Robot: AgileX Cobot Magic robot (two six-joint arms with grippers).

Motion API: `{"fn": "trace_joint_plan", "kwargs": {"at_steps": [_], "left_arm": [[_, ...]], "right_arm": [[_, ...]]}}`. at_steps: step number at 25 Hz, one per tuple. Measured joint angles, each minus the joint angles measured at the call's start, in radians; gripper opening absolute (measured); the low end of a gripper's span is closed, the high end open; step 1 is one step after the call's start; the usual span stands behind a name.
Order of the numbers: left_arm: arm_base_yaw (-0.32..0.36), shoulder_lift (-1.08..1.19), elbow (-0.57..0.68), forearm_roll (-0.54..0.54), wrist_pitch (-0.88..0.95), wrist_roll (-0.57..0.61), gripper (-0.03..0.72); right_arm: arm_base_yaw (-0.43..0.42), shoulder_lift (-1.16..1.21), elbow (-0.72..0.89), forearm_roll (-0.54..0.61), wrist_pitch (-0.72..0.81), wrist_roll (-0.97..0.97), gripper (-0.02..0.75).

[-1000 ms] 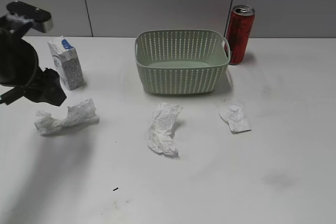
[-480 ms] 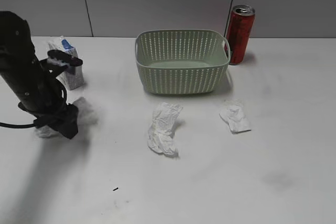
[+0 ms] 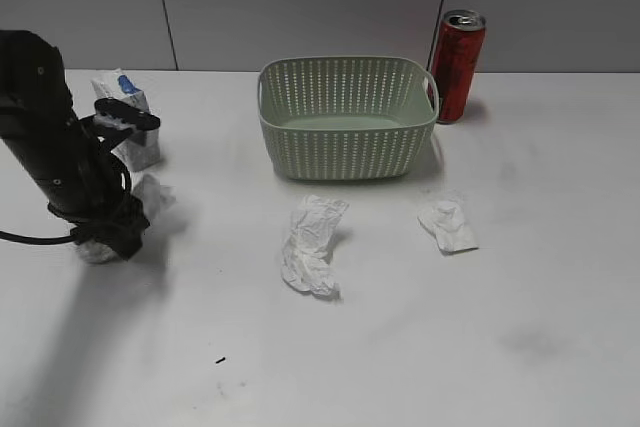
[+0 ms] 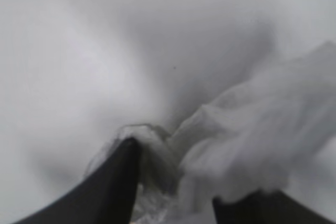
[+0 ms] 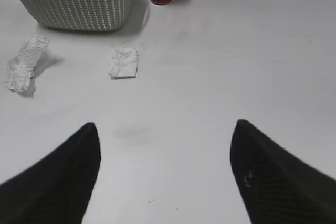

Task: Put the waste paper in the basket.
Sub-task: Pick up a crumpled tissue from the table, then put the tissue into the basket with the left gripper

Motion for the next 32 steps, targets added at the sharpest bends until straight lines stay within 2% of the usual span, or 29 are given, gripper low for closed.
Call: {"fn": "trace_joint_plan", "kwargs": {"at_steps": [3,5,6,14,19,22,27,32], "left_arm": [[0.000,0.001,0.000,-0.001,-0.018,0.000,0.102],[0.000,0.001,0.000,-0.004,-0.030,-0.001,0.027],[0.000,0.001,0.000,-0.007,-0.032,-0.002,0.013],[0.000,-0.011,0.000,-0.022,-0.029,-0.005,0.001],[-0.014,-0.135,-0.009,-0.040,-0.021,-0.005,0.000],[-0.049,-0.214,-0.060,-0.049,-0.020,-0.005,0.000],[-0.143,-0.263,-0.217,-0.052,-0.061,-0.005,0.000],[-0.215,-0.243,-0.325,-0.059,-0.277,-0.005,-0.001]], "right_arm": [[0.000,0.000,0.000,0.000,0.000,0.000,0.586],[0.000,0.000,0.000,0.000,0.000,0.000,0.586],[0.000,0.000,0.000,0.000,0.000,0.000,0.586],[0.000,0.000,0.000,0.000,0.000,0.000,0.586],[0.000,0.000,0.000,0.000,0.001,0.000,0.586],[0.000,0.000,0.000,0.000,0.001,0.000,0.586],[0.000,0.000,0.000,0.000,0.001,0.000,0.586],[0.000,0.000,0.000,0.000,0.001,0.001,0.586]]}}
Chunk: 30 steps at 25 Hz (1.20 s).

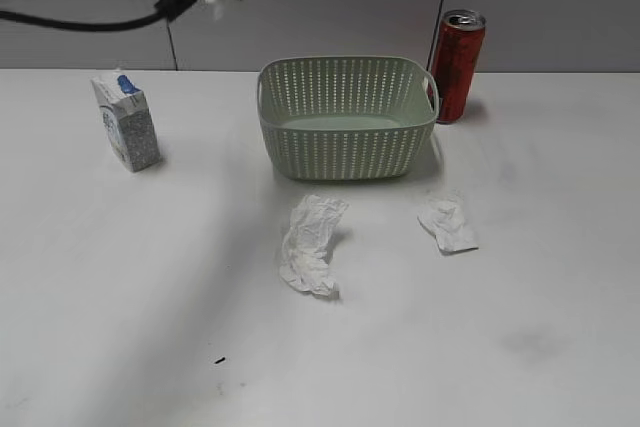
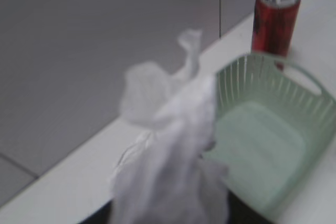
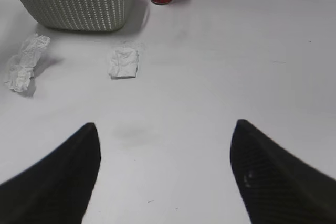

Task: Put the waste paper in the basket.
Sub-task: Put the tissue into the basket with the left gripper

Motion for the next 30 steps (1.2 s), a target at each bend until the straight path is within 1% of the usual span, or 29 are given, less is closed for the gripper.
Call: {"fn": "trace_joint_plan", "kwargs": {"at_steps": [6,9,13,15,16,18,19,21,23,24,26,30], "left_arm": [[-0.095,0.098,-0.020,-0.007,-0.342,0.000,-0.001],[-0.138,0.174,-0.020,-0.007,-0.465,0.000,-0.001],[-0.159,0.273,-0.020,-0.013,-0.534,0.000,0.001],[-0.159,0.313,-0.020,-0.052,-0.535,0.000,0.020],[-0.159,0.331,-0.020,-0.080,-0.531,0.000,0.043],[-0.159,0.355,-0.020,-0.113,-0.512,0.000,0.127],[-0.159,0.365,-0.020,-0.120,-0.499,0.000,0.200],[-0.159,0.376,-0.020,-0.133,-0.465,0.000,0.377],[-0.159,0.380,-0.020,-0.146,-0.435,0.000,0.573],[-0.159,0.380,-0.020,-0.151,-0.424,0.000,0.613],[-0.159,0.381,-0.021,-0.156,-0.404,0.000,0.646],[-0.157,0.380,-0.024,-0.158,-0.369,0.000,0.659]], "right_arm": [[0.000,0.000,0.000,0.000,0.000,-0.001,0.586],[0.000,0.000,0.000,0.000,0.000,-0.001,0.586],[0.000,0.000,0.001,0.000,0.000,-0.001,0.586],[0.000,0.000,0.001,0.000,0.000,-0.001,0.586],[0.000,0.000,0.001,0.000,0.000,-0.001,0.586],[0.000,0.000,0.001,0.000,0.000,-0.001,0.586],[0.000,0.000,0.001,0.000,0.000,-0.001,0.586],[0.000,0.000,0.001,0.000,0.000,-0.001,0.586],[0.000,0.000,0.001,0.000,0.000,-0.001,0.586],[0.000,0.000,0.001,0.000,0.000,-0.001,0.586],[0.000,0.000,0.001,0.000,0.000,-0.001,0.586],[0.000,0.000,0.001,0.000,0.000,-0.001,0.586]]}}
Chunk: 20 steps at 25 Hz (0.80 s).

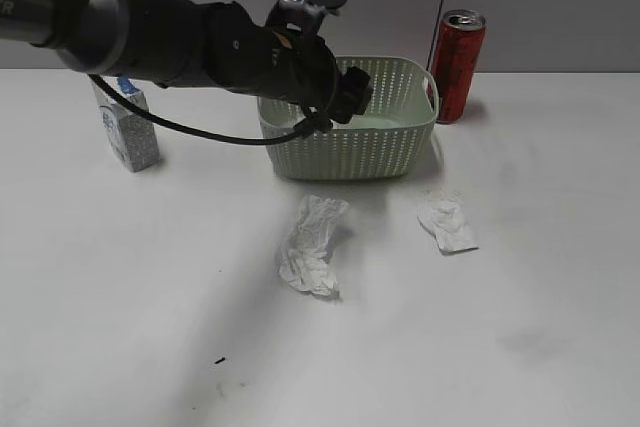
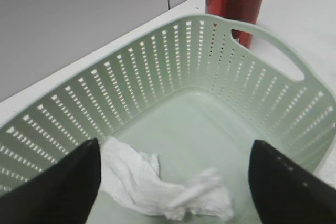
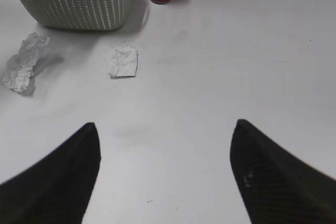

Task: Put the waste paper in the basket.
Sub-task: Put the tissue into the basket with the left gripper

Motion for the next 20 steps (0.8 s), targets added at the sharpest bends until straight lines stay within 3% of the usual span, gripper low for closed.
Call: {"fn": "trace_joint_plan", "kwargs": {"at_steps": [10,16,20], "left_arm": [[0.030,-0.129,-0.001,0.006,0.120,0.000,0.637],[0.170,-0.226,-0.003,0.011,0.369,-0.011,0.594],[0.280,-0.262,-0.036,0.106,0.602,-0.120,0.589]], "right_arm": [[0.000,0.000,0.000,0.000,0.000,0.000,0.586],[0.000,0.000,0.000,0.000,0.000,0.000,0.586],[0.000,0.000,0.000,0.000,0.000,0.000,0.584]]}}
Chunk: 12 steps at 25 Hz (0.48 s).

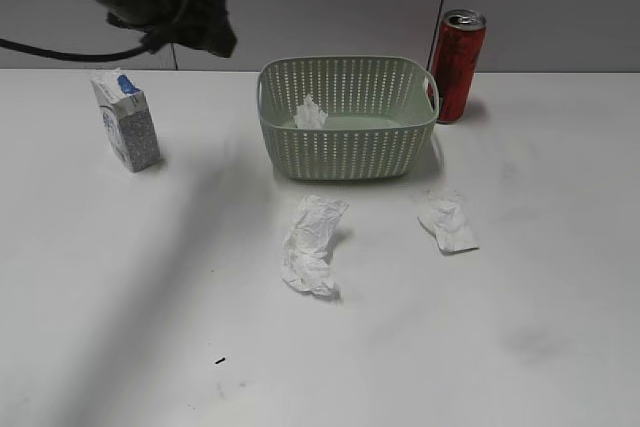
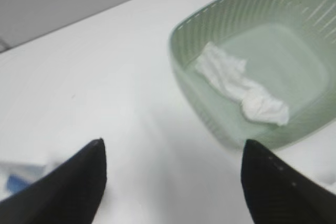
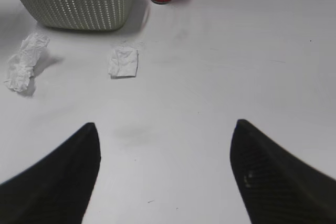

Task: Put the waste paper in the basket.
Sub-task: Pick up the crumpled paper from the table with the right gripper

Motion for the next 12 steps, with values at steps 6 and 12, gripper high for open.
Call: {"fn": "trace_joint_plan", "kwargs": {"at_steps": [6,12], "left_arm": [[0.077,-0.032,-0.085,0.253,0.334,-0.129,0.588],[0.132,-0.035,-0.088,0.297,0.558,-0.156,0.587]], "right_arm": [[0.000,0.000,0.000,0.000,0.000,0.000,0.584],[0.000,0.000,0.000,0.000,0.000,0.000,0.585]]}}
